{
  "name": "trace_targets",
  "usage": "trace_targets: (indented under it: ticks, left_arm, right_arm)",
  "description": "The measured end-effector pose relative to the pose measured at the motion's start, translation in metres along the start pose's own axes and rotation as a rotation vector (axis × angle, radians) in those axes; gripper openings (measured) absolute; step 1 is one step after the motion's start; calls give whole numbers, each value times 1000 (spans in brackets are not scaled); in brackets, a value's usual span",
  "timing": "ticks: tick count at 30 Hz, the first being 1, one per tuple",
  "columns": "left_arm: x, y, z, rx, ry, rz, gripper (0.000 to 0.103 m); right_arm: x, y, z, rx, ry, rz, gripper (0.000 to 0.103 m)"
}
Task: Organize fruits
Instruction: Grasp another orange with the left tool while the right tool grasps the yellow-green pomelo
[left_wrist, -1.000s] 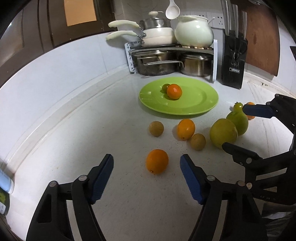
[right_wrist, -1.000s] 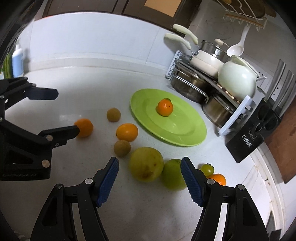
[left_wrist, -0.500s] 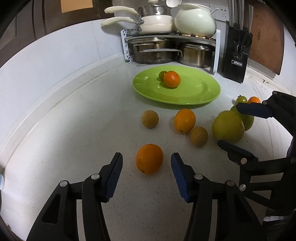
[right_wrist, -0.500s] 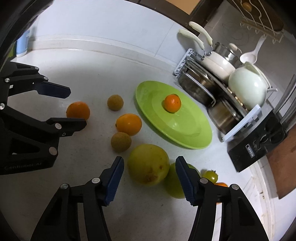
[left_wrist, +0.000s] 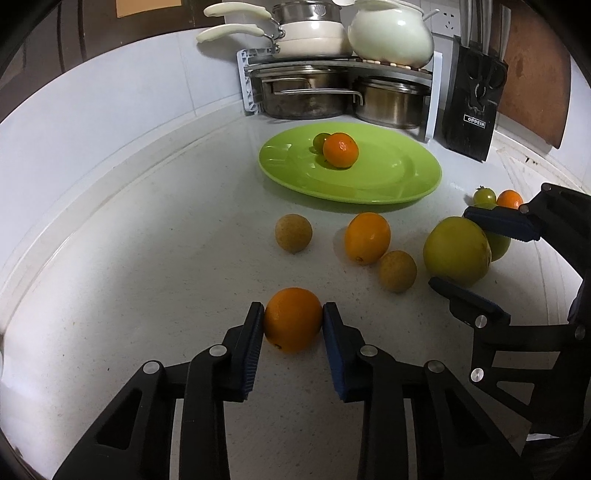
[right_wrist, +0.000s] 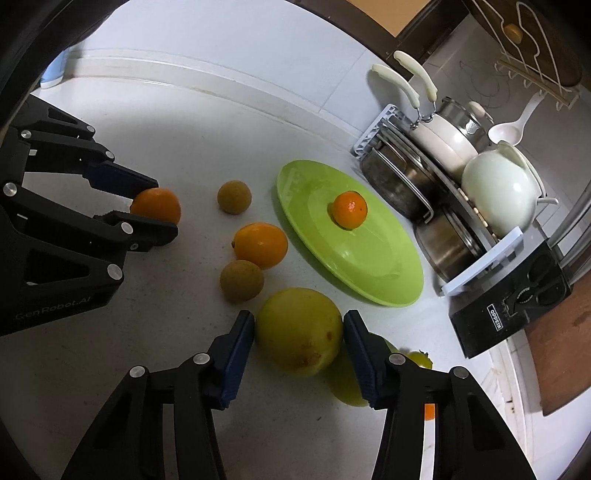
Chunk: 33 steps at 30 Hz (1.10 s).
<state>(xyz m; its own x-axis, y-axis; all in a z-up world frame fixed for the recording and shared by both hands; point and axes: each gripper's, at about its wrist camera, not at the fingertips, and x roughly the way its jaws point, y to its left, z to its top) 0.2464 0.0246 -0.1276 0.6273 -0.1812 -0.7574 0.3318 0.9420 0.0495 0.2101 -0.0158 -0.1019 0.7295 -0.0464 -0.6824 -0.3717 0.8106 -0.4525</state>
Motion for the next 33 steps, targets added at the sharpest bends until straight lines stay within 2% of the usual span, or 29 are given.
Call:
trace_targets:
  ticks: [7,23,33]
  left_arm:
    - [-12,1,2,-13,-24,-7,32]
    - [-50,4,14,-41,-105,-2,32]
    - [-74,5,26,-102,-134,-26,32]
  right_arm:
    - [-2,-5,0,34,-6,22,50]
    - [-36,-20,10,106,-100,1,50]
    - [-61,-50,11,252,-138,34,50]
